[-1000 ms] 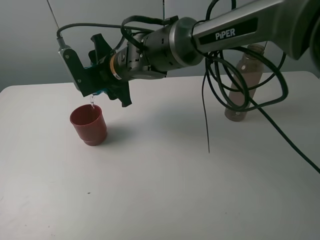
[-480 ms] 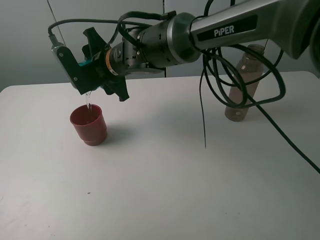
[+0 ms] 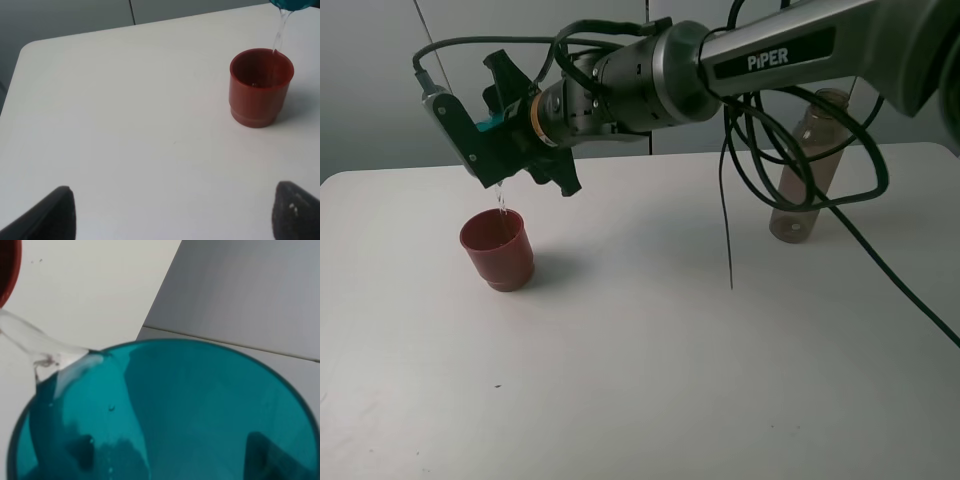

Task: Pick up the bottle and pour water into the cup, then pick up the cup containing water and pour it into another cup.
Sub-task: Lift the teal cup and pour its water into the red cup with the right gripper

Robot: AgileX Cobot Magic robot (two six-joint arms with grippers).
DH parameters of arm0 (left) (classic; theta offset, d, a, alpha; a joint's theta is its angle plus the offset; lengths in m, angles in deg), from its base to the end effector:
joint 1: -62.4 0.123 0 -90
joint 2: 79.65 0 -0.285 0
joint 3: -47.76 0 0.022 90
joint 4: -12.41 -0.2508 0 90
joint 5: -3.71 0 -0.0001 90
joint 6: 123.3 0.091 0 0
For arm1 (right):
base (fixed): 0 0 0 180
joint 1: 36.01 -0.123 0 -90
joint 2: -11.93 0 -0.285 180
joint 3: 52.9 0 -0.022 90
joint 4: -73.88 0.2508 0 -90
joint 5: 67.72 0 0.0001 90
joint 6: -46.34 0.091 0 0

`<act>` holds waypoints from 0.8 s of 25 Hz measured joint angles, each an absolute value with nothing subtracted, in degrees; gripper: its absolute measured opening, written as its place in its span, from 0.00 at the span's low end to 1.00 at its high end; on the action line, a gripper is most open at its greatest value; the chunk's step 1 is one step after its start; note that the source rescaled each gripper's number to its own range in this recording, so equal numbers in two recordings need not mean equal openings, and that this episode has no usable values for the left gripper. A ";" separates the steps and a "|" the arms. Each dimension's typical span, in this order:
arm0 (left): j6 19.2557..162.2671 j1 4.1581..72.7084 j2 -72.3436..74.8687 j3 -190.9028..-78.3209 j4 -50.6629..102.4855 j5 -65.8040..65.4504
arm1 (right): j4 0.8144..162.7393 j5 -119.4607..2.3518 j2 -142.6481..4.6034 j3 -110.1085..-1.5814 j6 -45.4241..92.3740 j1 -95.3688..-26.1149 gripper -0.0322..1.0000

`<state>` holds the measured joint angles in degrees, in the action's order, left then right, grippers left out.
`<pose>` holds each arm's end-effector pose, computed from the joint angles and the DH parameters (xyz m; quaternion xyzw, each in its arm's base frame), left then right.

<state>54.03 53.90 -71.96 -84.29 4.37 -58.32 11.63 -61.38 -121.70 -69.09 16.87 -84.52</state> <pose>-0.0060 0.0123 0.2792 0.0395 0.8527 0.0194 0.5206 0.3429 0.3742 0.1874 -0.8064 0.3187 -0.2217 0.4461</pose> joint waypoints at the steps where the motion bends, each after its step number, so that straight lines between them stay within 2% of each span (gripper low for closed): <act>1: 54.03 53.90 -71.96 -84.29 4.37 -58.32 | 11.52 -61.38 -121.70 -69.09 16.87 -84.52 0.11; 20: 54.03 53.90 -71.96 -84.29 4.37 -58.32 | 3.83 -61.16 -121.70 -69.09 17.20 -85.27 0.11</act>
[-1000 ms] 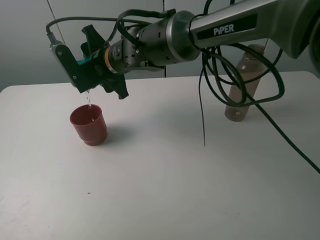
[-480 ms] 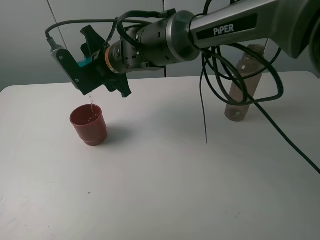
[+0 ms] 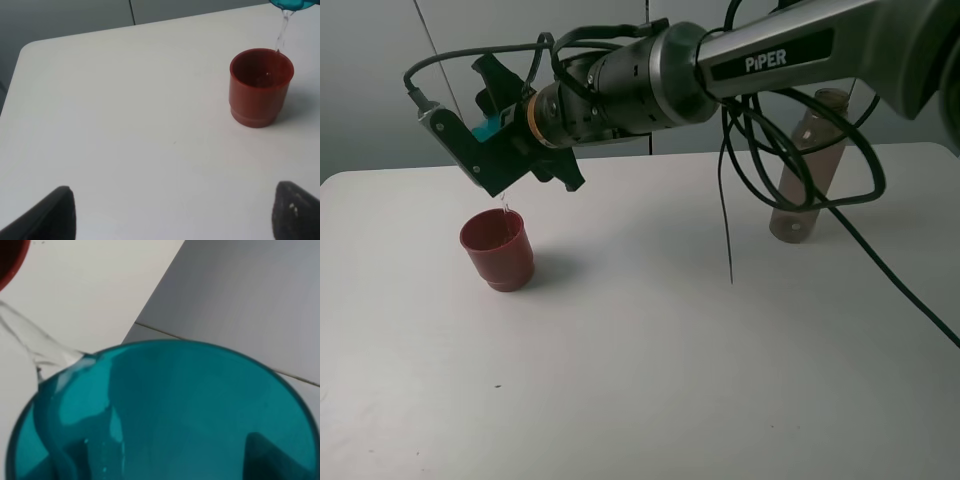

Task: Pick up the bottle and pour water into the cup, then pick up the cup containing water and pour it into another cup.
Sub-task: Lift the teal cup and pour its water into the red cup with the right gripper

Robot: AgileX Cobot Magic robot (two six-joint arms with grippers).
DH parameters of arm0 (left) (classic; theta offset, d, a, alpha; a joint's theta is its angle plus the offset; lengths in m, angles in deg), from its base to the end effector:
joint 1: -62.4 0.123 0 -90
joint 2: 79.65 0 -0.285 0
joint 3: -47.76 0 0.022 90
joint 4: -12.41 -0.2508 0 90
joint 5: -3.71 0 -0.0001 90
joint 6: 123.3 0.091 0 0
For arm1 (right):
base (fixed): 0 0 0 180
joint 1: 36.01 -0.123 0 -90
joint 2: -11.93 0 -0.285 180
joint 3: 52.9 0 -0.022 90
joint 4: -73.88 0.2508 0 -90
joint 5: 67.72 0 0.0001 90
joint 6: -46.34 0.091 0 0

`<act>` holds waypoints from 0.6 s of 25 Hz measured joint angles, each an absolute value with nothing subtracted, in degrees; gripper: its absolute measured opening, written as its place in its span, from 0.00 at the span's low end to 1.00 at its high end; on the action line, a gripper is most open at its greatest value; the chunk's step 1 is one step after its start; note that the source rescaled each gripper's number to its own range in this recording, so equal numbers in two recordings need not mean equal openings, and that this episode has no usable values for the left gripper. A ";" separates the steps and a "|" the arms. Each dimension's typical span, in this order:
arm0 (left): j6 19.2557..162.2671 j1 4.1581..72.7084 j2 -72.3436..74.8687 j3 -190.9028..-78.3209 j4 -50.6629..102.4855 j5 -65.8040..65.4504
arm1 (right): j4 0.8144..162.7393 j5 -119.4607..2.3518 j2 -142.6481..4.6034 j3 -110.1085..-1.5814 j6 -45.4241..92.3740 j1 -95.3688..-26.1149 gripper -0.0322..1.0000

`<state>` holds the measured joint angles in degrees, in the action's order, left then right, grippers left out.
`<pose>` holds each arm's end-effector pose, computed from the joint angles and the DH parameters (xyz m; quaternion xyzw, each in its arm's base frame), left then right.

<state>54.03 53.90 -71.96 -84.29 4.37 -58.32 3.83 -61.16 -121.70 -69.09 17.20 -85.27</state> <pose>-0.0060 0.0123 0.2792 0.0395 0.8527 0.0194 0.5206 0.3390 0.3784 0.1884 -0.8233 0.2616 -0.2534 0.4354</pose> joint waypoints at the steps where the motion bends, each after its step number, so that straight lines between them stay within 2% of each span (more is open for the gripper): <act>1: 54.03 53.90 -71.96 -84.29 4.37 -58.32 | 3.57 -61.16 -121.70 -69.09 17.20 -85.30 0.11; 15: 54.03 53.90 -71.96 -84.29 4.37 -58.32 | 2.80 -61.27 -121.70 -69.09 18.66 -85.63 0.11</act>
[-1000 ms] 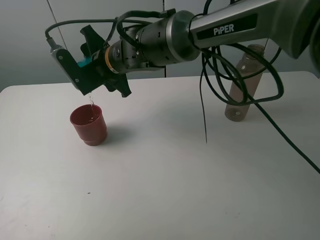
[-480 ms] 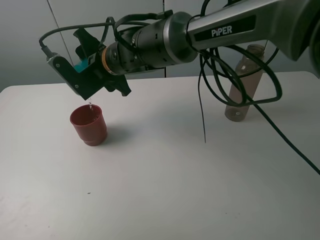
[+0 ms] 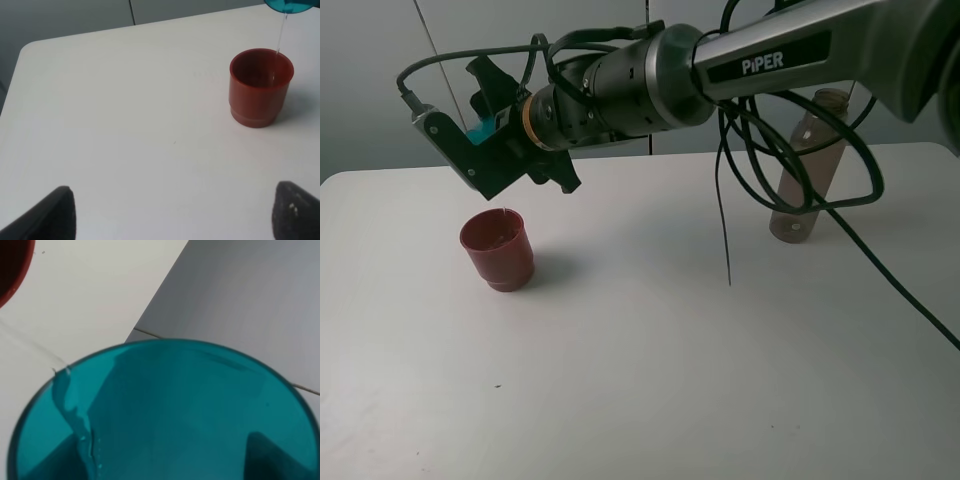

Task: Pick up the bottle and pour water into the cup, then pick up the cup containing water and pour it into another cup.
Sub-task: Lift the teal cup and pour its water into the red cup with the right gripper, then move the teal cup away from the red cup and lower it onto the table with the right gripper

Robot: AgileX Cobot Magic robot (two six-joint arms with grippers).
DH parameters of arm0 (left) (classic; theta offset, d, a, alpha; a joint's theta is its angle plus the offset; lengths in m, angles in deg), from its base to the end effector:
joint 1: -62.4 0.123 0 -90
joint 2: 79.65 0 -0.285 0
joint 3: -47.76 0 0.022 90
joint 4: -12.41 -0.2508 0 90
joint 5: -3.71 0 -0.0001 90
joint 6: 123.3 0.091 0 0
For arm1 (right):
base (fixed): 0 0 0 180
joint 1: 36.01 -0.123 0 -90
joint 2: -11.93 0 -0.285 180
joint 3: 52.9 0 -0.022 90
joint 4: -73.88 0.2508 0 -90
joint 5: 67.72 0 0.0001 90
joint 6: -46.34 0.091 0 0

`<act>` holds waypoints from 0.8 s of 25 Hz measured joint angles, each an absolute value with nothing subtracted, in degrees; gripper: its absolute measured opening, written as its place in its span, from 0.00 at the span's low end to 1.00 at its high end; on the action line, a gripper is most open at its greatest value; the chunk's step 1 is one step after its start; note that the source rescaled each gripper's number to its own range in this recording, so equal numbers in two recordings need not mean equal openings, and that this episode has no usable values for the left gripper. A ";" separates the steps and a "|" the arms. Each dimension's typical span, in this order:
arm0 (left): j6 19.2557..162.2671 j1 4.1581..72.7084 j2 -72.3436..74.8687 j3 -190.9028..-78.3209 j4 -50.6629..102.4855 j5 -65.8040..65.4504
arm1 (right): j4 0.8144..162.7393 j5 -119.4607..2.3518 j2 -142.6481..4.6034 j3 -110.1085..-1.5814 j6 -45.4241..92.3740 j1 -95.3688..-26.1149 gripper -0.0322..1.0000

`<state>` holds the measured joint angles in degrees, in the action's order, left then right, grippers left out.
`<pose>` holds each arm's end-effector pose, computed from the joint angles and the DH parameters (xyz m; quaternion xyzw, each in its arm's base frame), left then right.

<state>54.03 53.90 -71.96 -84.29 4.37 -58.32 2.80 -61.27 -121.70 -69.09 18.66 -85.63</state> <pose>-0.0060 0.0123 0.2792 0.0395 0.8527 0.0194 0.5206 0.3366 0.3807 0.1886 -0.8226 0.2616 -0.2504 0.4384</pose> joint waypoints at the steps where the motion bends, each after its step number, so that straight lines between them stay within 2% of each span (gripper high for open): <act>1: 54.03 53.90 -71.96 -84.29 4.37 -58.32 | 2.80 -61.27 -121.70 -69.09 18.66 -85.63 0.11; 7: 54.03 53.90 -71.96 -84.29 4.37 -58.32 | 7.72 -61.27 -121.70 -69.09 20.52 -85.63 0.11; 15: 54.03 53.90 -71.96 -84.29 4.37 -58.32 | 38.90 -61.20 -117.04 -67.67 21.27 -83.04 0.11; 20: 54.03 53.90 -71.96 -84.29 4.37 -58.32 | 51.25 -62.19 -112.22 -58.30 20.95 -78.48 0.11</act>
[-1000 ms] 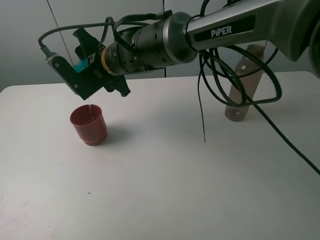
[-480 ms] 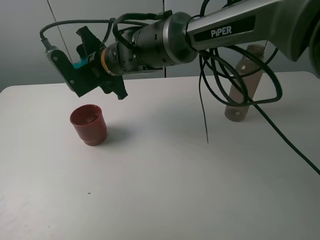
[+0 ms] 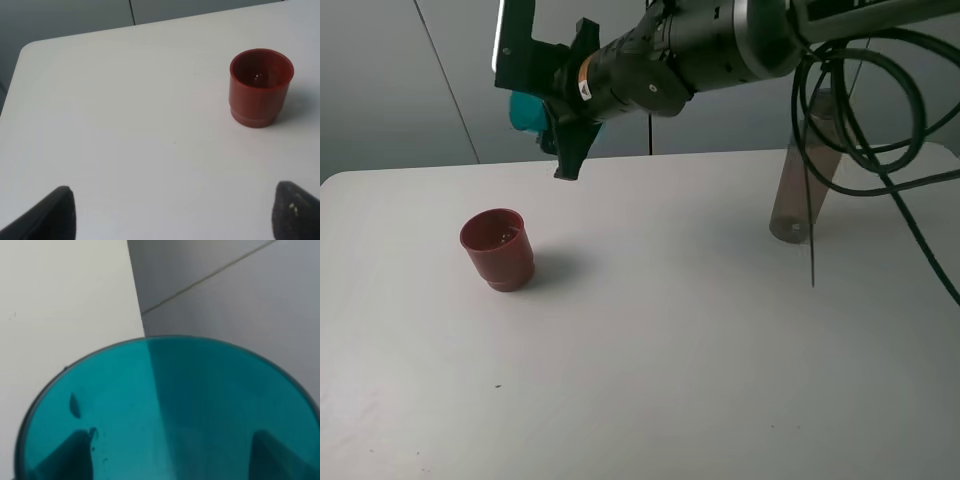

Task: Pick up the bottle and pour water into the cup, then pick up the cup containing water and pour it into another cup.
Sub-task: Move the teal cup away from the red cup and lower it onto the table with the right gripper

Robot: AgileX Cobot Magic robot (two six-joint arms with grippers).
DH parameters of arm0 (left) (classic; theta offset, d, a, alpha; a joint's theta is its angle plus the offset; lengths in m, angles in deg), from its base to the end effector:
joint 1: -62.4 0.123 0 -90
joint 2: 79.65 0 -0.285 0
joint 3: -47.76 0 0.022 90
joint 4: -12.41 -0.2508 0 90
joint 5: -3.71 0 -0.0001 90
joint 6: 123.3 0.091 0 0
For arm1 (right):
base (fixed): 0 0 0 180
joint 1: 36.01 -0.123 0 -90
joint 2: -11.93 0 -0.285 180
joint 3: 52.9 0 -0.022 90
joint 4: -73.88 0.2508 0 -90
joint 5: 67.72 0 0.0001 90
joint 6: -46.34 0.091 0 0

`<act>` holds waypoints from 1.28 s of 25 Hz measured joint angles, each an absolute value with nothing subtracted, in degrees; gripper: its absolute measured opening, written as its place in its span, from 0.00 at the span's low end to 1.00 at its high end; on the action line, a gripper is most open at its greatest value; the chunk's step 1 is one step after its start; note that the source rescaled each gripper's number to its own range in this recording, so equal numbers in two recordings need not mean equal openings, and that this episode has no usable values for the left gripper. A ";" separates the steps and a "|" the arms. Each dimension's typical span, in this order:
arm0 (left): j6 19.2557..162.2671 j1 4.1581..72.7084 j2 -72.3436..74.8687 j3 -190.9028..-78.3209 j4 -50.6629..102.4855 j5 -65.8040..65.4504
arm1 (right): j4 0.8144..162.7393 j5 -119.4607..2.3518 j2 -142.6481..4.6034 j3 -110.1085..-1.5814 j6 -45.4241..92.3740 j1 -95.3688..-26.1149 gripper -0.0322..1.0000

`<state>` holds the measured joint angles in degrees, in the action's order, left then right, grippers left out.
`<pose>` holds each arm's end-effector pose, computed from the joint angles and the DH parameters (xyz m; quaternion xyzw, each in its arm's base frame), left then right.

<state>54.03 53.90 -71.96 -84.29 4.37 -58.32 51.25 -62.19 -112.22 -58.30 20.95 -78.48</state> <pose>-0.0060 0.0123 0.2792 0.0395 0.8527 0.0194 0.5206 0.3460 0.3121 0.2068 -0.6198 0.6279 -0.0387 0.4692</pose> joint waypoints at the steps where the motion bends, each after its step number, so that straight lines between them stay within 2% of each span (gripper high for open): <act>1: 54.03 53.90 -71.96 -84.29 4.37 -58.32 | 53.84 -62.93 -111.37 -55.56 20.22 -77.43 0.11; 9: 54.03 53.90 -71.96 -84.29 4.37 -58.32 | 70.23 -77.38 -107.42 -36.51 15.43 -72.03 0.11; 15: 54.03 53.90 -71.96 -84.29 4.37 -58.32 | 74.67 -91.13 -107.53 -27.04 21.28 -70.45 0.11; 21: 54.03 53.90 -71.96 -84.29 4.37 -58.32 | 76.19 -107.45 -112.49 -24.47 35.70 -70.31 0.11; 32: 54.03 53.90 -71.96 -84.29 4.37 -58.32 | 76.41 -109.80 -120.95 -24.57 39.57 -70.31 0.10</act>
<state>54.03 53.90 -71.96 -84.29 4.37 -58.32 76.41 -109.80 -120.95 -24.57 39.57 -70.31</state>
